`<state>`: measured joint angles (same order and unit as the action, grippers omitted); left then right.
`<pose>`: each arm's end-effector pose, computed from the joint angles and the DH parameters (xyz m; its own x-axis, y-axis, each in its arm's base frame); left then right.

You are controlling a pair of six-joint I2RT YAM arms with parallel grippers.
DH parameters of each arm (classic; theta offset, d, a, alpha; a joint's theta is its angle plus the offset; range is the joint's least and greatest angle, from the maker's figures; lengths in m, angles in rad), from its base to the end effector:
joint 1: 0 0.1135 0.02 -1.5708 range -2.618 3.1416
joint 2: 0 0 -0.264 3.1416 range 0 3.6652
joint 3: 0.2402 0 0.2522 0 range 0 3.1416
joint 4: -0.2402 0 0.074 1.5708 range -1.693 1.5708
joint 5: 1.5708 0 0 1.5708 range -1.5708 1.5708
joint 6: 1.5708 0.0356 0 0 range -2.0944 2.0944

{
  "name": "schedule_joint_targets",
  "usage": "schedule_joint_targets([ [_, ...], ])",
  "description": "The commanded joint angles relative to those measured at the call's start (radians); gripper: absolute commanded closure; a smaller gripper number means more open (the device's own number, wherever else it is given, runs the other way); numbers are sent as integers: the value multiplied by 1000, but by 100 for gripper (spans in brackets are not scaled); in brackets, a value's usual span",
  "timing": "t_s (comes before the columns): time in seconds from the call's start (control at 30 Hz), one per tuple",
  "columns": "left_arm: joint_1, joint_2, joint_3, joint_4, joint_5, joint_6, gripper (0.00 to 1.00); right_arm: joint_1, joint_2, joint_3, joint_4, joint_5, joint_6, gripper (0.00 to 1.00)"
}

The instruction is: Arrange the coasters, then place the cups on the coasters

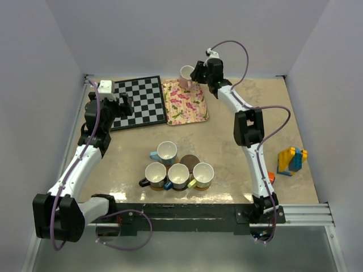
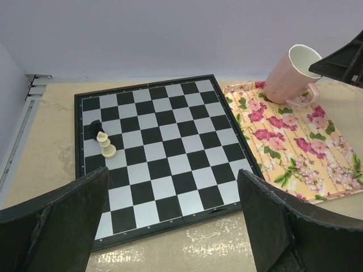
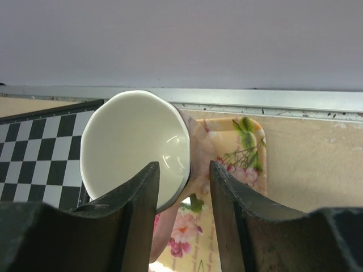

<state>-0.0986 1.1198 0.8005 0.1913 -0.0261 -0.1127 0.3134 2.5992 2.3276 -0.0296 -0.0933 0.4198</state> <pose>0.2638 -0.0252 0.3172 -0.1344 -0.0997 -0.9859 0.0579 0.9924 -0.1082 0.5723 0.1890 0.2094 -0.4173 0.2913 -0.8608 -0.2426 0.8771 0.4145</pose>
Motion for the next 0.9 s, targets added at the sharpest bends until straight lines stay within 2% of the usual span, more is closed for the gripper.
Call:
schedule_joint_targets([
  [0.0,-1,-26,37,22,15,-12,1,4,-57,-50,-49,6,16,60],
  [0.2,-1,-31,37,23,15,-10,1,4,-53,-60,-32,-14,57,96],
  [0.23,-1,-29,37,25,17,-10,1,4,-62,-74,-18,-8,62,100],
  [0.53,-24,-26,29,48,41,-33,3,33,-275,-319,213,13,94,100],
  [0.67,-93,-28,23,80,-8,-47,4,87,-385,-364,247,81,73,100],
  [0.87,-191,-12,107,89,-6,-143,5,214,-556,-519,318,219,56,100],
])
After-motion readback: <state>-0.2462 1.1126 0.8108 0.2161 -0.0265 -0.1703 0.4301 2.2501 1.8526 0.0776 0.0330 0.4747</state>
